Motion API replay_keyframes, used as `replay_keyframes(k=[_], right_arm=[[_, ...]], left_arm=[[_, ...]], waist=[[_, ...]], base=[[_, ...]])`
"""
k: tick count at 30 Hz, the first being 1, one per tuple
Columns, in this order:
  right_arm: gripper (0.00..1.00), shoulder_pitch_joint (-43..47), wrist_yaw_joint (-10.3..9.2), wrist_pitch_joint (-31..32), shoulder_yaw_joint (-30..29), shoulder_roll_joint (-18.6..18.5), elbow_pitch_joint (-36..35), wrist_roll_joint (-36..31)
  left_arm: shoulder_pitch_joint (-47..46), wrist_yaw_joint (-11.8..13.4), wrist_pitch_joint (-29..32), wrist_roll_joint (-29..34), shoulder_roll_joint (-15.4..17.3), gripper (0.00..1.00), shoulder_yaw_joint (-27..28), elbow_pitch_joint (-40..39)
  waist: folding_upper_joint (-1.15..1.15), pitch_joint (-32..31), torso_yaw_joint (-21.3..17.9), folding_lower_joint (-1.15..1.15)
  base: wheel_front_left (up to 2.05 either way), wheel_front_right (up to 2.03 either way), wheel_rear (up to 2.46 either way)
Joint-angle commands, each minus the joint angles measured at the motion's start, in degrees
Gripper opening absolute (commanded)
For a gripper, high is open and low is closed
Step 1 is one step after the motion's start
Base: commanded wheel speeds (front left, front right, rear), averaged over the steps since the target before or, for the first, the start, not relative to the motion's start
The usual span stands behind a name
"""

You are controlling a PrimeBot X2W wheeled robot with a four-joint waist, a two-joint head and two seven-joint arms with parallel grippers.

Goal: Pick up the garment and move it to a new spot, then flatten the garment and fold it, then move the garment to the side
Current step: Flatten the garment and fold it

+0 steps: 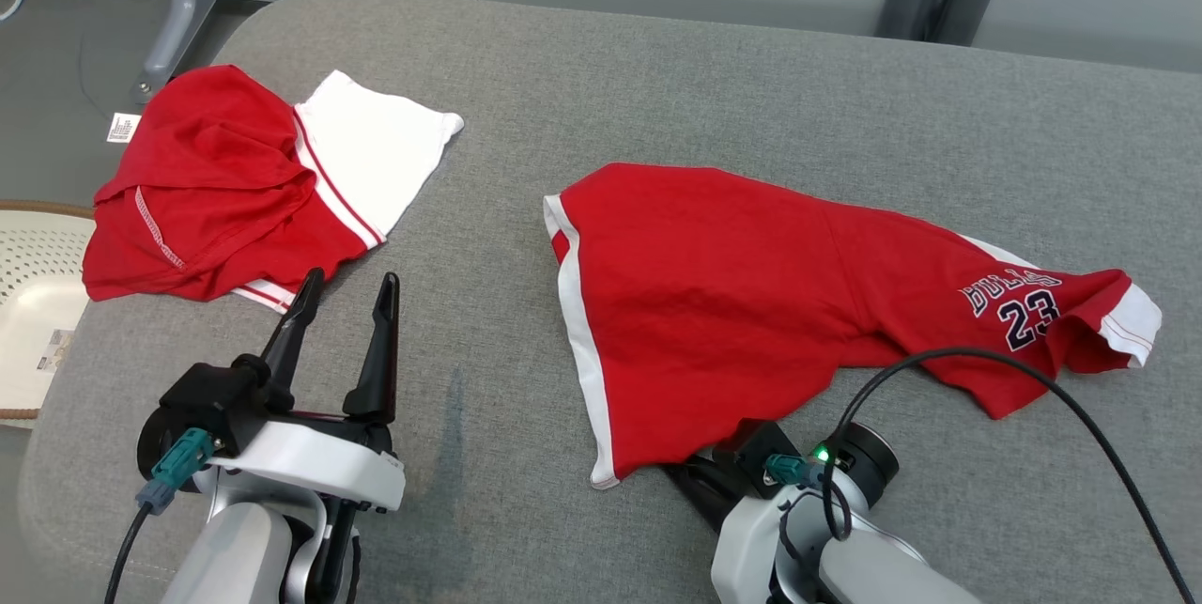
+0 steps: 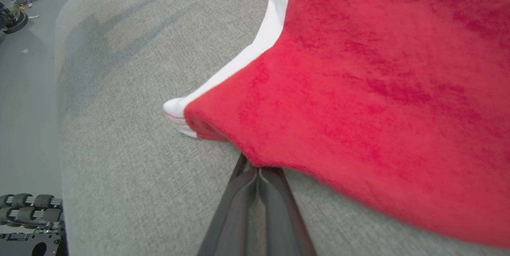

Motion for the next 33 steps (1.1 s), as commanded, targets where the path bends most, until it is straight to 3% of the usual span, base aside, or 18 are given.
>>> replay_keyframes(k=[1,10,20,33], right_arm=[[0.0,0.1,-0.02,-0.4,-0.3,-0.6,1.0,1.0],[0.0,2.0,-0.01,-2.8,-6.7,-2.9,-2.4,3.8],[0.0,6.9,-0.01,-1.1,-22.4,-7.2,-8.8,0.5],[0.0,13.1,-0.01,6.5,-41.7,-11.2,-18.8,-3.9]], left_arm=[[-0.6,-0.2,-0.2,0.3,0.2,1.0,0.6,0.0],[0.7,-0.5,-0.3,1.1,0.7,1.0,1.9,-0.6],[0.6,-0.3,-0.2,1.3,1.1,1.0,2.1,-1.3],[-1.6,-0.6,-0.2,1.5,1.1,1.0,2.0,-2.1]], waist=[[0.0,0.0,-0.3,0.0],[0.0,-0.8,-4.3,0.0],[0.0,-0.4,-9.8,0.0],[0.0,3.1,-12.7,0.0]], base=[[0.0,0.0,0.0],[0.0,0.0,0.0],[0.0,0.0,0.0],[0.0,0.0,0.0]])
